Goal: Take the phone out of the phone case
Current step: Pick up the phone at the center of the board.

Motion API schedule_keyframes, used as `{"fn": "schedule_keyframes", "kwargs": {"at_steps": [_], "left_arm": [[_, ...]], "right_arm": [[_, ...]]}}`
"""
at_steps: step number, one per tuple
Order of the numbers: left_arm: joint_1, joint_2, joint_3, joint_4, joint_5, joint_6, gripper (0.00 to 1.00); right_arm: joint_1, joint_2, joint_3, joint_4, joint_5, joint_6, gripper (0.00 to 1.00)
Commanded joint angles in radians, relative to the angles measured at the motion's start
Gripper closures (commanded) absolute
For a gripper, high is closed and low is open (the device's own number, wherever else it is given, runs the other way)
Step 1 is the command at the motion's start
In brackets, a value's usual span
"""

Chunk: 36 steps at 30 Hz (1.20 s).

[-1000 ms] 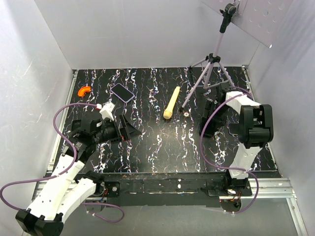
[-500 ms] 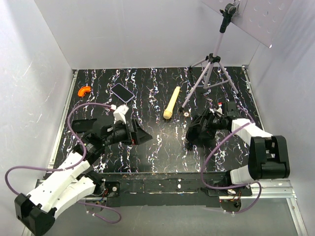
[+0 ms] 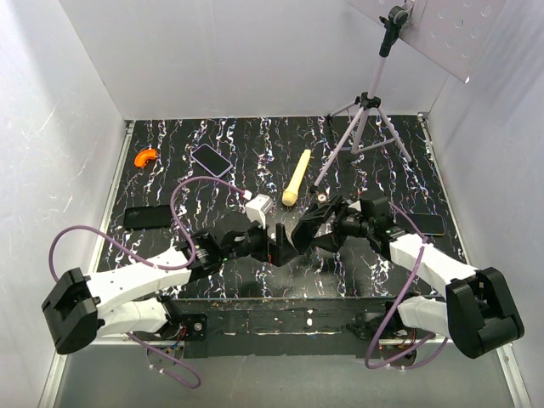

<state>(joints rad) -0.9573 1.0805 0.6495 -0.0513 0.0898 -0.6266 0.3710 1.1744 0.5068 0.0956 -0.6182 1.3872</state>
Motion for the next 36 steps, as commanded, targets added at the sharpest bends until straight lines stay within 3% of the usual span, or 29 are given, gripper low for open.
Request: {"fn": "schedule_keyframes", "kwargs": {"at_steps": [1,7,12,15,16,18,19,21,25,29,33,36], "left_arm": [[-0.021,0.051,0.039,0.111,-0.111,0.064,0.07],[-0.028,0.07,0.039,0.128,-0.159,0.079,0.2],[-0.028,0.073,0.041,0.128,-0.11,0.091,0.74],[-0.028,0.068,0.042,0.108,-0.044,0.105,1.0],[-0.028,0.052,0.058,0.058,-0.047,0.129,1.0],[-0.02,0.012,0.078,-0.042,-0.03,0.184,1.0],[-0.011,-0.007,0.088,-0.083,-0.004,0.211,1.0],[0.026,-0.048,0.113,-0.158,0.088,0.267,1.0],[0.171,-0.111,0.139,-0.261,0.35,0.318,1.0],[0.296,-0.128,0.166,-0.304,0.537,0.337,1.0],[0.318,-0.108,0.223,-0.352,0.626,0.37,1.0],[0.318,-0.08,0.252,-0.363,0.79,0.398,1.0]], "right_arm": [[0.103,-0.044,0.025,0.119,0.075,0.225,0.99],[0.206,-0.07,0.036,0.136,0.133,0.3,0.99],[0.269,-0.081,0.049,0.13,0.189,0.325,0.99],[0.284,-0.071,0.044,0.176,0.202,0.303,0.99],[0.281,-0.064,0.05,0.24,0.177,0.194,0.69],[0.276,-0.053,0.116,0.183,0.115,-0.035,0.32],[0.276,-0.045,0.206,-0.002,0.098,-0.162,0.24],[0.284,-0.021,0.342,-0.315,0.1,-0.43,0.18],[0.284,-0.07,0.426,-0.609,0.222,-0.807,0.1],[0.246,-0.127,0.447,-0.663,0.111,-0.942,0.07],[0.232,-0.144,0.49,-0.718,0.069,-1.027,0.06],[0.229,-0.101,0.55,-0.799,0.086,-1.117,0.07]]}}
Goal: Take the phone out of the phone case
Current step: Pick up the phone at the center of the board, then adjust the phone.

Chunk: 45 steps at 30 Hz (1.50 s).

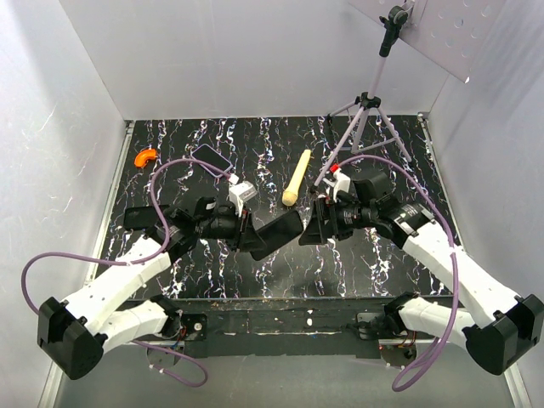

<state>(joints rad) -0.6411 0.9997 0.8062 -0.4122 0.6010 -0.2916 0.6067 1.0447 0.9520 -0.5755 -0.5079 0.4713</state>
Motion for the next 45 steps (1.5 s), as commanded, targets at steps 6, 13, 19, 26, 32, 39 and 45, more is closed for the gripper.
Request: {"fn": "schedule_keyframes", "kwargs": {"at_steps": [6,13,19,26,32,39,45], "left_arm": [[0.003,0.045,0.094,0.015,0.522,0.051,1.0],[0.001,0.045,0.102,0.009,0.517,0.025,1.0],[0.066,-0.008,0.061,0.172,0.19,-0.243,0.57],[0.089,-0.3,-0.272,0.593,-0.274,-0.823,0.04],[0.089,-0.271,-0.389,0.904,-0.287,-1.01,0.17],[0.089,-0.066,-0.392,1.31,-0.228,-1.139,0.31],[0.087,0.045,-0.354,1.472,-0.187,-1.146,0.61]], "right_arm": [[-0.007,0.103,0.127,-0.098,-0.231,-0.289,0.13],[0.01,0.107,0.002,0.202,-0.629,-0.11,0.53],[0.015,-0.023,-0.14,0.506,-0.41,0.212,0.99],[0.016,-0.159,-0.38,1.112,-0.103,0.749,0.99],[0.019,-0.176,-0.415,1.216,0.017,0.862,0.99],[0.099,-0.146,-0.432,1.301,0.11,0.894,0.99],[0.2,-0.127,-0.467,1.344,0.235,0.874,0.99]]}}
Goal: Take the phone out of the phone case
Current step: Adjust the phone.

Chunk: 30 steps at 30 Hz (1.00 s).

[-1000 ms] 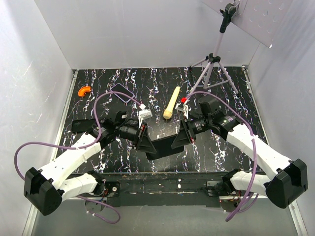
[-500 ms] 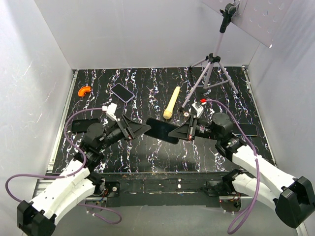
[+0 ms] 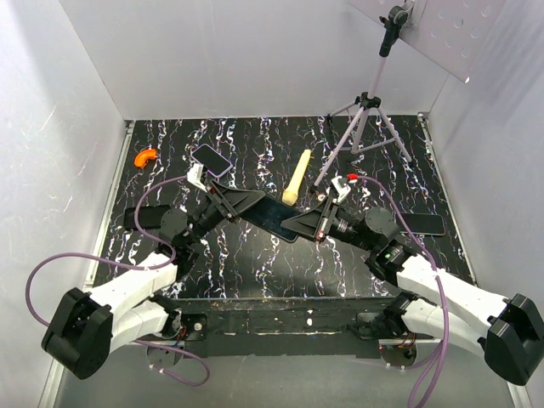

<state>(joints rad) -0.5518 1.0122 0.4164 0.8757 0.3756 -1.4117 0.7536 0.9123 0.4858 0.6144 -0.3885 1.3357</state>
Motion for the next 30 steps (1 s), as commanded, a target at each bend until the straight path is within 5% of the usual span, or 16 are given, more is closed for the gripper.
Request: {"fn": "schedule_keyframes", "kwargs": {"at_steps": [1,5,9,13,16,20,24,25,30], "left_arm": [[-0.002,0.038,0.039,0.189,0.043,-0.026,0.68],[-0.002,0.035,0.051,0.171,0.072,-0.02,0.82],[-0.003,0.016,0.052,0.143,0.071,-0.029,0.49],[-0.003,-0.014,0.033,0.128,0.054,-0.05,0.43],[-0.002,-0.008,0.038,0.111,0.063,-0.087,0.54],[-0.005,0.015,0.05,0.126,0.081,-0.136,0.57],[-0.005,0.055,0.07,0.163,0.14,-0.151,0.97],[-0.004,0.061,0.077,0.155,0.154,-0.148,1.0],[0.015,0.111,0.12,0.161,0.274,-0.116,1.0]], "right_arm": [[0.064,0.01,-0.001,0.156,0.129,-0.001,0.99],[0.105,-0.003,-0.007,0.127,0.212,-0.03,0.99],[0.118,-0.039,-0.044,0.172,0.307,-0.036,0.99],[0.118,-0.032,-0.012,0.16,0.3,-0.059,0.99],[0.118,-0.035,-0.004,0.157,0.287,-0.082,0.99],[0.119,-0.076,-0.021,0.118,0.342,-0.102,0.99],[0.118,-0.076,0.081,-0.092,0.262,-0.217,0.99],[0.116,-0.075,0.121,-0.187,0.228,-0.269,0.95],[0.055,-0.087,0.27,-0.565,0.023,-0.504,0.47]]}}
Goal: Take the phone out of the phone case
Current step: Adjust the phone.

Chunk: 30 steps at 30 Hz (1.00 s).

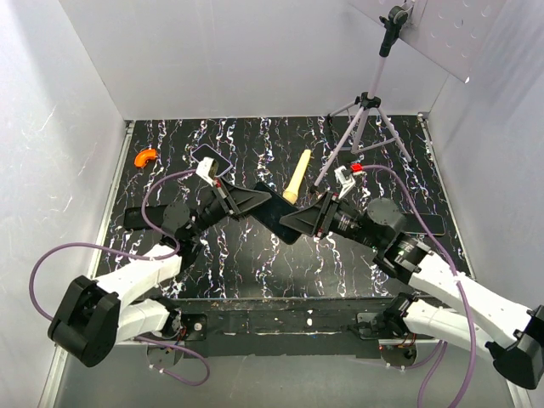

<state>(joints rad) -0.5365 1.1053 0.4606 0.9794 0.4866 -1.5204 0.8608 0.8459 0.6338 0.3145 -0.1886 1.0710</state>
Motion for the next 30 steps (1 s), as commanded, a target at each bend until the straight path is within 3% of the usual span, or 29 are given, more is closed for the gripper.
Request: {"fn": "schedule_keyframes", "kwargs": {"at_steps": [1,5,9,14,16,18,19,20,21,25,27,30], "left_arm": [[0.003,0.033,0.094,0.054,0.209,-0.001,1.0],[0.004,0.102,0.185,0.035,0.392,0.011,1.0],[0.006,0.111,0.234,0.004,0.448,0.022,1.0],[0.006,0.061,0.294,-0.218,0.461,0.149,1.0],[0.006,0.035,0.315,-0.318,0.445,0.192,1.0],[0.006,0.015,0.322,-0.384,0.416,0.213,1.0],[0.006,0.002,0.322,-0.396,0.391,0.215,1.0],[0.006,-0.004,0.316,-0.401,0.37,0.204,1.0],[0.006,-0.015,0.305,-0.394,0.339,0.172,0.88],[0.004,-0.056,0.207,-0.262,0.228,0.051,0.68],[0.004,-0.071,0.176,-0.246,0.198,0.036,0.67],[0.001,-0.067,0.173,-0.203,0.195,0.034,0.77]], "right_arm": [[-0.087,-0.024,0.139,-0.306,-0.252,-0.259,0.37],[-0.236,0.016,0.225,-0.448,-0.602,-0.333,0.3],[-0.252,0.094,0.268,-0.494,-0.817,-0.356,0.32],[-0.238,0.116,0.21,-0.179,-0.9,-0.173,0.41],[-0.214,0.119,0.193,-0.076,-0.884,-0.114,0.5],[-0.191,0.124,0.19,-0.063,-0.784,-0.103,0.92],[-0.181,0.121,0.185,-0.061,-0.738,-0.105,0.99],[-0.172,0.117,0.176,-0.054,-0.679,-0.103,0.99],[-0.166,0.099,0.143,-0.029,-0.611,-0.088,0.99],[-0.158,0.029,0.015,0.197,-0.418,0.018,0.99],[-0.158,0.01,0.004,0.209,-0.362,0.026,0.99],[-0.16,0.038,0.029,0.213,-0.385,0.029,0.99]]}}
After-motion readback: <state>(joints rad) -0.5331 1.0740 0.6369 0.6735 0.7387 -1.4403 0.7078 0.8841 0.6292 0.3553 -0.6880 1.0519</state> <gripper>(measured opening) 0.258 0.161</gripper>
